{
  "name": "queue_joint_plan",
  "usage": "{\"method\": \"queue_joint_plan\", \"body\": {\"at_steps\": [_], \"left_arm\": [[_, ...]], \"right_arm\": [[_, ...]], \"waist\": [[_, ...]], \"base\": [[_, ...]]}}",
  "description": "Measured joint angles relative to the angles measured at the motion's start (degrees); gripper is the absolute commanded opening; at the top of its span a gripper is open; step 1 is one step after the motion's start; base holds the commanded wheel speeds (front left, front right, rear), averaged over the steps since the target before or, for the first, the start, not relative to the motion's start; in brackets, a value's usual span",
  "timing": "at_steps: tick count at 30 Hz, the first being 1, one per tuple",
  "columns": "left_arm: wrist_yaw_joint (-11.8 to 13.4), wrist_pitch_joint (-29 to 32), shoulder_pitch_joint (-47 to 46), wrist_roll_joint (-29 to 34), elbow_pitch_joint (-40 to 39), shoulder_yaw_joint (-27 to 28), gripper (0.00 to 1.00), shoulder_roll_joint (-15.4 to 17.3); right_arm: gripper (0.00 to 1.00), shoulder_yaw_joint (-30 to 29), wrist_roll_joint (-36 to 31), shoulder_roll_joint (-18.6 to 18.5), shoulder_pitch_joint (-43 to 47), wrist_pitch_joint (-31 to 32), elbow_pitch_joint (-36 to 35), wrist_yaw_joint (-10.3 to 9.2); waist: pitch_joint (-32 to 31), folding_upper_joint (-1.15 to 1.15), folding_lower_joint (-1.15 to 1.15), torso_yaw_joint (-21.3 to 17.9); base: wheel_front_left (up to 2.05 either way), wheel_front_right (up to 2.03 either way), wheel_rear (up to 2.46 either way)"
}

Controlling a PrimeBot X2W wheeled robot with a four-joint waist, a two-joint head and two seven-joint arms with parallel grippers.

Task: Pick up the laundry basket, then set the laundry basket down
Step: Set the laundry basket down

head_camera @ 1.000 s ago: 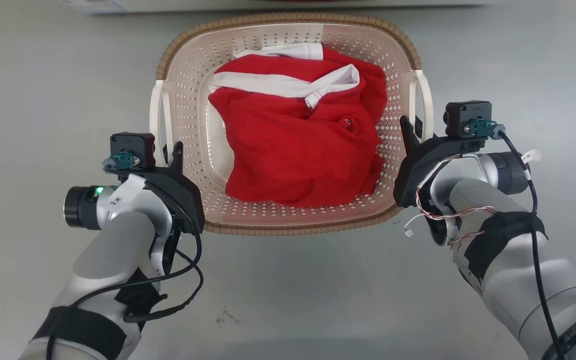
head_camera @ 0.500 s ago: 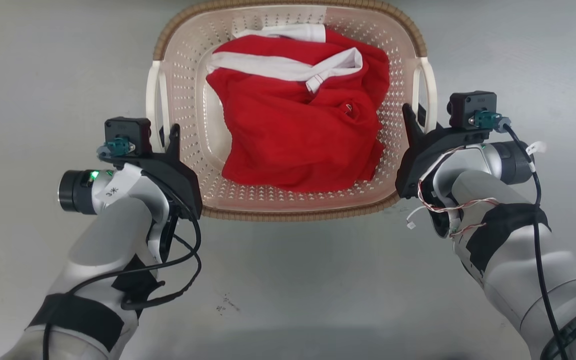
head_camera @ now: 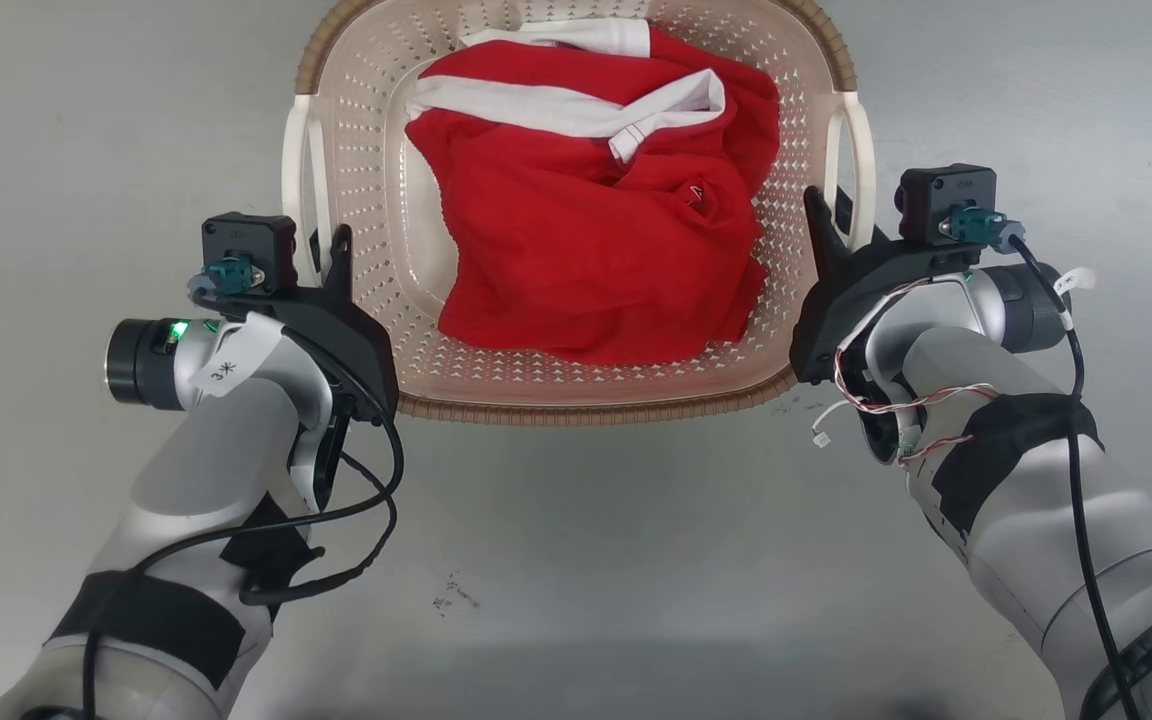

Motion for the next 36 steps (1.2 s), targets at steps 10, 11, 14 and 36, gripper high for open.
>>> {"method": "queue_joint_plan", "body": {"at_steps": [10, 11, 14, 36], "left_arm": [[-0.52, -0.66, -0.22, 0.46, 1.04, -0.22, 1.00, -0.63], [-0.55, -0.74, -0.22, 0.49, 1.15, -0.24, 1.00, -0.88], [-0.94, -0.88, -0.22, 0.49, 1.51, -0.23, 1.00, -1.14], [-2.64, -2.72, 3.76, -0.93, 2.61, 2.56, 1.00, -0.66]], "right_arm": [[1.00, 0.70, -0.02, 0.42, 0.00, -0.70, -0.11, 0.30], [1.00, 0.78, -0.03, 0.66, 0.02, -0.76, -0.12, 0.34], [1.00, 0.92, -0.05, 0.88, 0.10, -0.93, -0.03, 0.34], [1.00, 0.00, 0.43, 0.90, 2.89, -2.34, 3.23, 1.45]], "waist": [[-0.32, 0.00, 0.00, 0.08], [-0.43, 0.00, 0.00, 0.09], [-1.02, 0.00, 0.00, 0.10], [-12.36, -0.01, 0.00, -0.60]], "base": [[0.00, 0.00, 0.00], [0.00, 0.00, 0.00], [0.00, 0.00, 0.00], [0.00, 0.00, 0.00]]}}
